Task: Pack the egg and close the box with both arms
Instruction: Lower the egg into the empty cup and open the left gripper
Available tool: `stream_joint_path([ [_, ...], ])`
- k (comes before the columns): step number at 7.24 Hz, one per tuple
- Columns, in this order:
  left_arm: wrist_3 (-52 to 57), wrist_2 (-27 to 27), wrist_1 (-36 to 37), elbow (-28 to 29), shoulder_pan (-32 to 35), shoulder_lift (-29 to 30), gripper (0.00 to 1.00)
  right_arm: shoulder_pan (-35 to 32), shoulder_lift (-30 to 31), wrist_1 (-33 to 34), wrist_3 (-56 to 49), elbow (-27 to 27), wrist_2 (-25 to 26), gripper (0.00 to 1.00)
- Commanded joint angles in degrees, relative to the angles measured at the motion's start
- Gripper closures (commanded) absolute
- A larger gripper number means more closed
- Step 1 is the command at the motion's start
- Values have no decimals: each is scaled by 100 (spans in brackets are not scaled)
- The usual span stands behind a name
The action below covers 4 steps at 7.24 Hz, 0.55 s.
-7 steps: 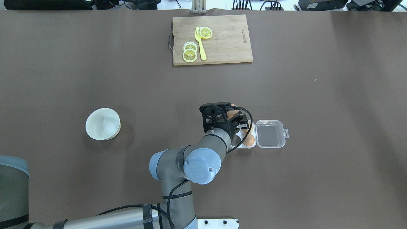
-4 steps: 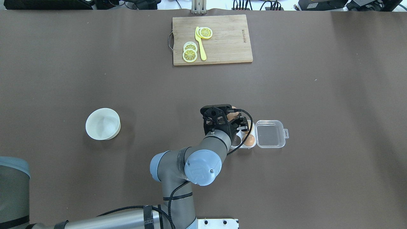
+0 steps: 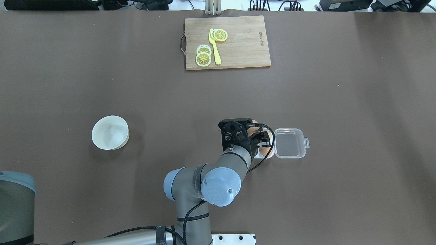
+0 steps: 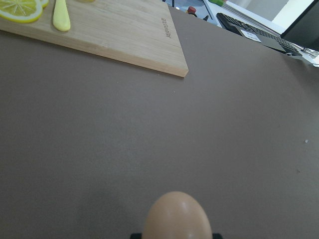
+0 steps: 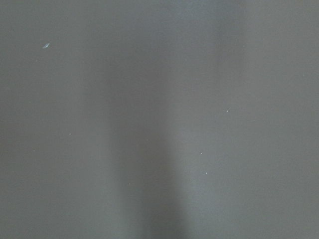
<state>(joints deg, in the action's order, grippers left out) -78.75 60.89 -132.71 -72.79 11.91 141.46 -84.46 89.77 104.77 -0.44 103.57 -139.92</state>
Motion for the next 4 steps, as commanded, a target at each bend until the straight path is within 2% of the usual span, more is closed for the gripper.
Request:
stream_joint_path([
  [1,8,-7,0,-7,-4,4,100,0,5,0,0,6,0,0],
  [2,9,-15,0,-16,-4,21,100,0,-3,9,0,6,0,0],
  [3,9,-24,0,-33,13,22,83,0,-4,0,0,6,0,0],
  [4,9,-24,0,-51,31,22,76,0,5,9,9,23,0,0],
])
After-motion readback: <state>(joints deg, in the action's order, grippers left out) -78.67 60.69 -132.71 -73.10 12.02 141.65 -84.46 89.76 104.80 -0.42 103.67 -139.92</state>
